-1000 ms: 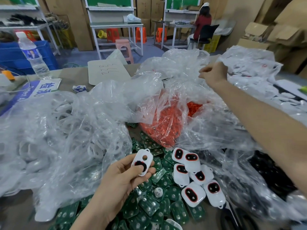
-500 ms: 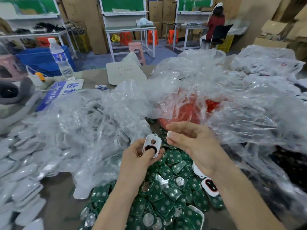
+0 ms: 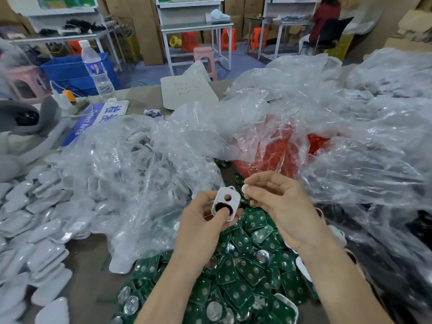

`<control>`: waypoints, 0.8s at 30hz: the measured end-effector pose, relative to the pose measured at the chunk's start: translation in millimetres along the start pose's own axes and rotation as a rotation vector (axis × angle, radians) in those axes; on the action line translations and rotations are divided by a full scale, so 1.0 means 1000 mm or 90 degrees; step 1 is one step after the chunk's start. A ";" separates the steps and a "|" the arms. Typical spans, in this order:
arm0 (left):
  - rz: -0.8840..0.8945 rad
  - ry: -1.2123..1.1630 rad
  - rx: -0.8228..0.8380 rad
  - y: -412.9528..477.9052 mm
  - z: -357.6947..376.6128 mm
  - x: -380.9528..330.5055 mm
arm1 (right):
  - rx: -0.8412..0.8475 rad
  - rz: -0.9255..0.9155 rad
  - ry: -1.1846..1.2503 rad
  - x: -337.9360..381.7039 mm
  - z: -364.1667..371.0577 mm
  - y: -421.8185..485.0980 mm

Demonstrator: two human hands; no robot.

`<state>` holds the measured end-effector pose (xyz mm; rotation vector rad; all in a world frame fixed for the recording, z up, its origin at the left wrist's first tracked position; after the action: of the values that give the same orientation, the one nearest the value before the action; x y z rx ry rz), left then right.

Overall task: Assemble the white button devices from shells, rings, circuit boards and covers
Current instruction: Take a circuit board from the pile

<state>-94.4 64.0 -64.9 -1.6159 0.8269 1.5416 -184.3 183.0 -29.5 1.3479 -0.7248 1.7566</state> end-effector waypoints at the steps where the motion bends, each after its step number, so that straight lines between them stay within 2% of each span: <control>1: 0.004 0.011 0.000 0.000 0.001 0.000 | -0.015 -0.007 -0.033 -0.002 -0.001 0.000; 5: 0.015 0.045 0.001 -0.001 0.002 0.000 | -0.030 -0.027 -0.106 -0.009 0.000 -0.002; 13: 0.042 0.162 -0.028 0.000 0.000 -0.001 | -0.022 0.030 -0.063 -0.028 0.003 -0.001; 19: 0.048 0.188 -0.048 -0.003 0.001 -0.002 | -0.005 0.018 -0.057 -0.027 0.006 0.000; 24: 0.048 0.193 -0.017 -0.007 0.007 -0.004 | -0.023 0.048 0.009 -0.031 0.001 0.001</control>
<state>-92.2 73.8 -60.6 -1.8863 1.0425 1.3820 -180.5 173.9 -59.3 1.2988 -0.8051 1.8018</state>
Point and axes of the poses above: each hand's wrist, its own y-axis towards the middle knuckle, its own z-axis out of the palm, x = y × z, the point moved 7 cm from there along y, towards the middle knuckle, and after that the axes turned 6 degrees about y, right-handed, at the moved point
